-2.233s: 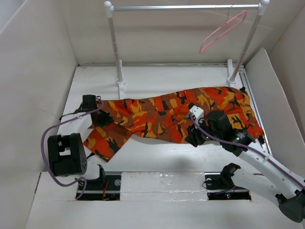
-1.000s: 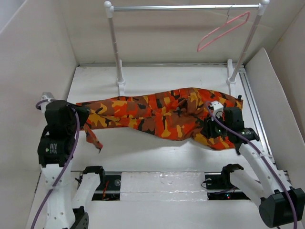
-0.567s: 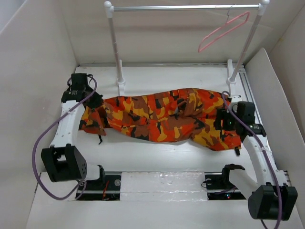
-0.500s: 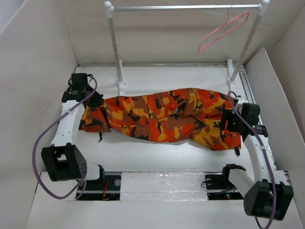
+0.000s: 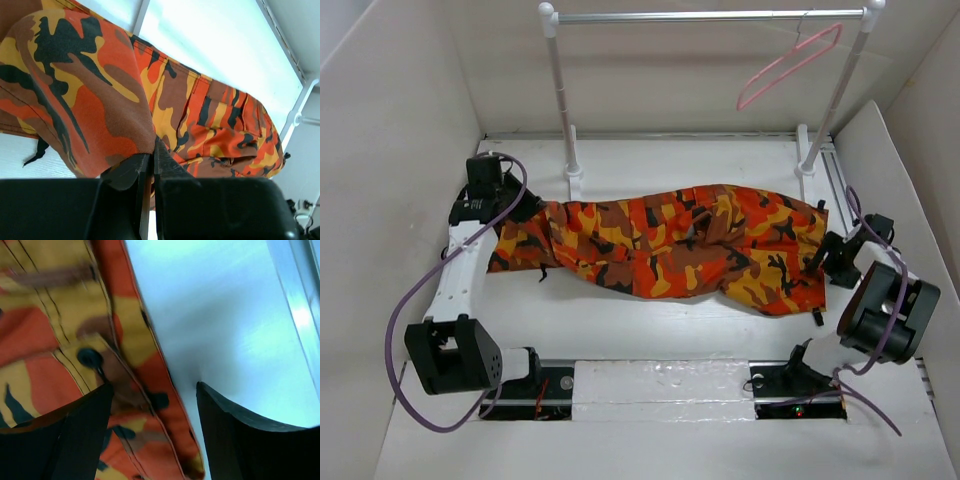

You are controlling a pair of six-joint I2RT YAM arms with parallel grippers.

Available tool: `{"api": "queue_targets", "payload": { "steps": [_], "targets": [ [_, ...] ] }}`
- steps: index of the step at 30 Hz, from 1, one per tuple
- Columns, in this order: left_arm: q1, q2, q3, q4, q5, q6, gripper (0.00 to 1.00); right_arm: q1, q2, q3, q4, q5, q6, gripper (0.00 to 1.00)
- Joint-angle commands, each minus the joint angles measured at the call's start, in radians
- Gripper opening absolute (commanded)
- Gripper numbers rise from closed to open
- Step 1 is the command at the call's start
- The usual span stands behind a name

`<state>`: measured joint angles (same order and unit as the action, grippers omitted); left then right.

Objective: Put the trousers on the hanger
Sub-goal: Flatten out the trousers at the center of the board.

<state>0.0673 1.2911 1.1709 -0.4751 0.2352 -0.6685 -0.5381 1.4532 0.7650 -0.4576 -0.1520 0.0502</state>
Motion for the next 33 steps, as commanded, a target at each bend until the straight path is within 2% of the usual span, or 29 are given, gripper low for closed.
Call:
{"api": "queue_targets", "payload": {
  "steps": [1,4,5,6,7,10,12,15,17,21,22,23,24,25,26,27,28,30,31,32,33],
  "targets": [
    [0.005,-0.065,-0.013,0.036,0.047,0.029,0.0,0.003,0.085,0.036,0.089,-0.107,0.027,0.73],
    [0.005,-0.108,-0.001,0.001,0.081,0.027,0.0,-0.02,0.144,0.051,0.125,-0.207,0.02,0.45],
    [0.005,-0.127,0.003,-0.006,0.091,0.02,0.0,-0.02,0.153,0.069,0.155,-0.252,0.03,0.13],
    [0.005,-0.145,0.003,-0.016,0.092,0.014,0.0,-0.02,0.167,0.08,0.169,-0.265,0.04,0.0],
    [0.005,-0.186,0.006,-0.042,0.089,0.01,0.0,-0.029,0.176,0.1,0.168,-0.265,0.049,0.0],
    [0.005,-0.254,0.035,-0.15,0.073,0.018,0.0,-0.03,0.203,0.216,0.14,-0.218,0.086,0.0],
    [-0.039,-0.274,0.079,-0.232,-0.02,0.027,0.0,-0.02,0.216,0.313,0.125,-0.161,0.102,0.0],
    [-0.058,-0.325,0.108,-0.339,-0.014,0.035,0.0,-0.006,0.277,0.455,0.074,-0.086,0.103,0.0],
    [-0.058,-0.338,0.139,-0.433,-0.01,0.037,0.0,0.006,0.334,0.502,0.05,-0.06,0.123,0.0],
    [-0.058,-0.306,0.193,-0.577,-0.069,0.089,0.0,0.015,0.36,0.517,0.12,-0.049,0.183,0.0],
    [-0.067,-0.274,0.181,-0.564,-0.088,0.098,0.0,0.027,0.366,0.536,0.117,-0.047,0.185,0.03],
    [-0.067,-0.251,0.149,-0.531,-0.071,0.104,0.0,0.027,0.362,0.546,0.109,-0.055,0.172,0.17],
    [-0.058,-0.174,0.121,-0.446,-0.029,0.116,0.0,0.038,0.351,0.553,0.099,-0.057,0.163,0.32],
    [-0.058,-0.117,0.121,-0.389,-0.028,0.116,0.0,0.047,0.334,0.547,0.1,-0.055,0.157,0.32],
    [-0.017,-0.054,0.118,-0.343,0.046,0.156,0.0,0.047,0.31,0.536,0.102,-0.058,0.148,0.47],
    [0.005,0.029,0.136,-0.279,0.094,0.188,0.0,0.047,0.253,0.528,0.099,-0.058,0.143,0.52],
    [0.018,0.223,0.177,-0.27,0.113,0.207,0.0,0.047,0.219,0.519,0.093,-0.055,0.143,0.59],
    [0.019,0.437,0.408,-0.292,0.141,0.274,0.0,0.061,0.118,0.487,0.089,-0.058,0.132,0.64],
    [0.019,0.635,0.52,-0.371,0.144,0.302,0.0,0.102,0.089,0.478,0.079,-0.064,0.129,0.64],
    [0.019,0.719,0.759,-0.431,0.053,0.32,0.0,0.127,0.05,0.459,0.076,-0.055,0.117,0.65],
    [0.019,0.811,0.841,-0.468,-0.005,0.322,0.05,0.153,0.017,0.451,0.065,-0.038,0.109,0.65]
  ]
}}
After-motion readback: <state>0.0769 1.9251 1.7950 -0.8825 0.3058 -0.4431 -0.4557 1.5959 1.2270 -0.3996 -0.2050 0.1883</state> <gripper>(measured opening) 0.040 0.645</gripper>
